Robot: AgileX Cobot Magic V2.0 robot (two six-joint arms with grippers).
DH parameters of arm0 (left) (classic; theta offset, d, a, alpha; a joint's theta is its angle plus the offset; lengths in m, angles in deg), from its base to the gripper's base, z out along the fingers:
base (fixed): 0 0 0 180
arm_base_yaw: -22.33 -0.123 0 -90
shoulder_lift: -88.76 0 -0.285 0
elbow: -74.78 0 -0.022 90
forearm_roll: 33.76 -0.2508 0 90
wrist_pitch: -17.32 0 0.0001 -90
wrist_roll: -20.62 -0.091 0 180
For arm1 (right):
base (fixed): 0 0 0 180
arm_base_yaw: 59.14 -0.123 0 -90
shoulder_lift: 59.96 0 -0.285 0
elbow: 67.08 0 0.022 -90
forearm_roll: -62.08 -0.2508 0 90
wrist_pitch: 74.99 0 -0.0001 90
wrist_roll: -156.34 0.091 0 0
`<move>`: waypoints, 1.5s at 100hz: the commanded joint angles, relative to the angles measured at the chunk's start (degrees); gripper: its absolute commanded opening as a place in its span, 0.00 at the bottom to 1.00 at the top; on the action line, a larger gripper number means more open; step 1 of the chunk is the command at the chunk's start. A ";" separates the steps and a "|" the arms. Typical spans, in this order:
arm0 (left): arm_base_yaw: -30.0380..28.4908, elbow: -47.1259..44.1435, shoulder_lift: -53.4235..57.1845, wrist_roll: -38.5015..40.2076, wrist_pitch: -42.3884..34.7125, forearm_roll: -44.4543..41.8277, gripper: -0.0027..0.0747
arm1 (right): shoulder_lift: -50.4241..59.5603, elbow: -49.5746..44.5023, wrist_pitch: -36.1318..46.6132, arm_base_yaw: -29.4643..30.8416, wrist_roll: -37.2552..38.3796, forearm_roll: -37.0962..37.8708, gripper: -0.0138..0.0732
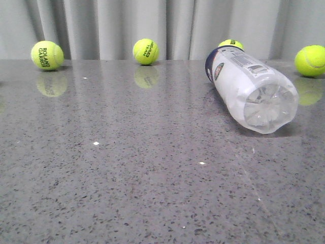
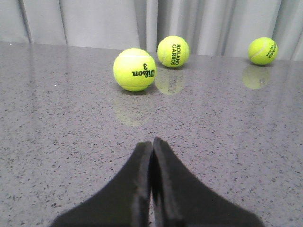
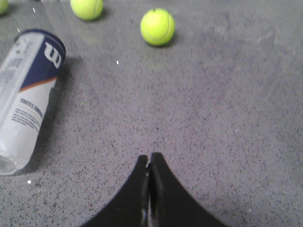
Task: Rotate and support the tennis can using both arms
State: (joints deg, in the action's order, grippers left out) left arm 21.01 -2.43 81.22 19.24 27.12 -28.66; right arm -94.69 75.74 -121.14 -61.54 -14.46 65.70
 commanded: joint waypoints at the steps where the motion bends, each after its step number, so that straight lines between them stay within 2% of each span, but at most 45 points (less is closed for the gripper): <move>1: 0.00 -2.54 1.98 0.66 -4.51 0.12 0.01 | -4.60 4.15 1.42 0.26 0.04 0.33 0.08; 17: 0.00 -2.54 1.98 0.66 -4.51 0.12 0.01 | -10.46 7.28 -0.42 0.26 0.04 -0.78 0.09; 26: 0.00 -2.54 1.98 0.66 -4.51 0.12 0.01 | -12.26 7.77 -0.01 0.26 0.04 -2.80 0.16; 31: 0.00 -2.54 1.98 0.66 -4.51 0.12 0.01 | -12.83 7.77 0.34 0.26 0.04 -3.61 0.24; 38: 0.00 -2.54 1.98 0.66 -4.51 0.12 0.01 | -13.35 7.83 0.41 0.26 0.04 -5.01 0.41; 50: 0.00 -2.54 1.98 0.66 -4.51 0.12 0.01 | -13.48 7.83 0.27 0.26 0.04 -5.87 0.79; 56: 0.00 -2.54 1.98 0.66 -4.51 0.12 0.01 | -13.48 7.83 -0.11 0.26 0.04 -5.87 0.93; 64: 0.00 -2.54 1.98 0.66 -4.51 0.12 0.01 | -13.48 7.83 0.28 0.26 0.04 -5.87 0.89; 78: 0.00 -2.54 1.98 0.66 -4.51 0.12 0.01 | -13.48 7.83 2.32 0.26 0.04 -5.87 0.88; 99: 0.00 -2.54 1.98 0.66 -4.51 0.12 0.01 | -14.99 8.92 -1.70 0.26 -0.58 -6.92 0.88; 119: 0.00 -2.54 1.98 0.66 -4.51 0.12 0.01 | -23.59 17.55 -10.62 -1.31 -1.52 -9.72 0.88; 135: 0.00 -2.54 1.98 0.66 -4.51 0.12 0.01 | -32.28 26.08 -16.14 -5.81 -1.52 -9.78 0.88; 150: 0.00 -2.54 1.98 0.66 -4.51 0.12 0.01 | -40.86 32.87 -17.45 -10.98 -0.49 -9.78 0.88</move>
State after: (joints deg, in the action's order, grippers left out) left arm 21.01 -2.43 81.22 19.24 27.12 -28.66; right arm -132.43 103.73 -139.93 -70.44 -15.29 56.53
